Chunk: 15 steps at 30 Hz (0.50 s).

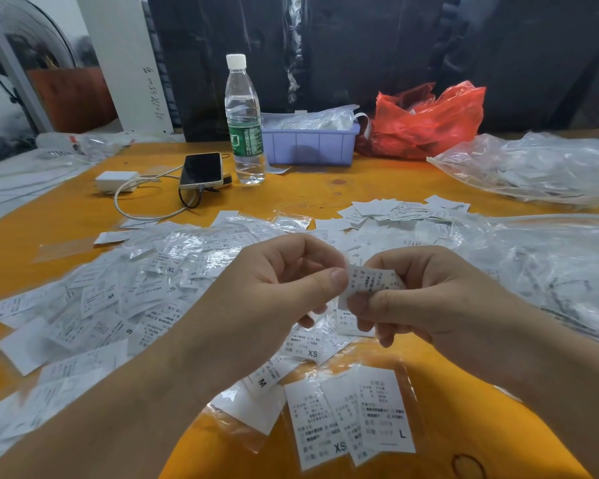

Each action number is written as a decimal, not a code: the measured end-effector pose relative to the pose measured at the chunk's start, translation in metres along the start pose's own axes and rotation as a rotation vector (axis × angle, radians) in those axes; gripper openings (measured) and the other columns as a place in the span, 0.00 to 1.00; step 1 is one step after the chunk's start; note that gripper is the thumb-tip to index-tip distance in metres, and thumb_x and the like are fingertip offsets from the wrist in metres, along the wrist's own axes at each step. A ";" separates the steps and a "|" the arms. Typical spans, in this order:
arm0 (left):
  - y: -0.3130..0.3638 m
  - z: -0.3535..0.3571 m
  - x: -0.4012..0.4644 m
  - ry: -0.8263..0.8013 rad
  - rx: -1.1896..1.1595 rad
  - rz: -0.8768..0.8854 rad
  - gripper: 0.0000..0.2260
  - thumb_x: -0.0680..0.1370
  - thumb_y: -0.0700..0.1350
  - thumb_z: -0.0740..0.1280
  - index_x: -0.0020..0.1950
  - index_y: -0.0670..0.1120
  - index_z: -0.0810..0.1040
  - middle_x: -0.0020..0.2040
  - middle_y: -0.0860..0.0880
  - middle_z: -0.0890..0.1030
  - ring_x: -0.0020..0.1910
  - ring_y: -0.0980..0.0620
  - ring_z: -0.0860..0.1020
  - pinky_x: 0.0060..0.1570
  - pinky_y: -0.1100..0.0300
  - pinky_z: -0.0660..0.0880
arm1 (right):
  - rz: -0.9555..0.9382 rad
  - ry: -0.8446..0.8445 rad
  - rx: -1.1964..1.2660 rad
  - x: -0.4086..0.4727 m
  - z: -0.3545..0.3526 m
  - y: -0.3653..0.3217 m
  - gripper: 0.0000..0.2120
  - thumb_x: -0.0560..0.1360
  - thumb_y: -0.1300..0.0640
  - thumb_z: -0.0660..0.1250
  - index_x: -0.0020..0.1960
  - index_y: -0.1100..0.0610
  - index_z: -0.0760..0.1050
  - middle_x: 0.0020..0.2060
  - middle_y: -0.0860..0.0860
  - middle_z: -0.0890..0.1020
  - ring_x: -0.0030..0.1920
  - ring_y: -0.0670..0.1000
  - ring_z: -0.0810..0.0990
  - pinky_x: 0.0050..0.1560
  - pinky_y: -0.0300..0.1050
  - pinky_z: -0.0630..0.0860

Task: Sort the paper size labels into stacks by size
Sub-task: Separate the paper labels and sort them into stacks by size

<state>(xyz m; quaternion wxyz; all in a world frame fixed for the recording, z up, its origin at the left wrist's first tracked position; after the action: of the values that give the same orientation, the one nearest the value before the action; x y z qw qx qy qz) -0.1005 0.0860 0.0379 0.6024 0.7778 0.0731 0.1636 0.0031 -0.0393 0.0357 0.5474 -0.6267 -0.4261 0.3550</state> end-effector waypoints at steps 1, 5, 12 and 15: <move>0.000 0.000 0.000 -0.006 0.014 0.008 0.05 0.70 0.51 0.70 0.43 0.54 0.83 0.39 0.50 0.83 0.35 0.57 0.79 0.36 0.64 0.77 | 0.012 -0.005 -0.006 0.001 0.000 0.001 0.07 0.65 0.59 0.72 0.40 0.62 0.82 0.30 0.54 0.81 0.30 0.48 0.77 0.32 0.38 0.75; 0.001 0.001 -0.001 -0.016 0.070 0.053 0.04 0.70 0.52 0.71 0.44 0.55 0.83 0.41 0.49 0.83 0.37 0.55 0.79 0.37 0.64 0.76 | 0.029 -0.027 0.019 0.001 0.002 0.004 0.05 0.65 0.59 0.72 0.40 0.58 0.84 0.31 0.55 0.80 0.31 0.49 0.76 0.32 0.39 0.75; 0.002 -0.001 -0.002 0.024 0.172 0.098 0.05 0.70 0.54 0.70 0.44 0.58 0.83 0.43 0.53 0.83 0.43 0.51 0.80 0.40 0.60 0.76 | 0.015 -0.017 0.005 0.000 0.002 0.002 0.06 0.65 0.57 0.72 0.38 0.59 0.84 0.29 0.53 0.79 0.30 0.48 0.75 0.31 0.38 0.74; 0.002 -0.001 -0.002 0.025 0.204 0.102 0.06 0.70 0.55 0.70 0.45 0.59 0.83 0.43 0.54 0.84 0.45 0.51 0.81 0.45 0.55 0.81 | 0.007 -0.006 -0.047 0.001 0.002 0.001 0.06 0.65 0.57 0.71 0.38 0.59 0.84 0.28 0.52 0.79 0.30 0.48 0.75 0.32 0.38 0.73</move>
<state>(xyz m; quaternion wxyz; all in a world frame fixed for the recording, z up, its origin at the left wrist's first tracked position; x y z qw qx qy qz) -0.1025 0.0854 0.0399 0.5102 0.8356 0.0573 0.1955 0.0014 -0.0377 0.0344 0.5301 -0.6397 -0.4338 0.3488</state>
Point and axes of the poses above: each hand's wrist, its own x-axis towards the middle knuckle, its own z-axis out of the palm, y = z × x, the point moved 4 cm from there along x, towards the middle knuckle
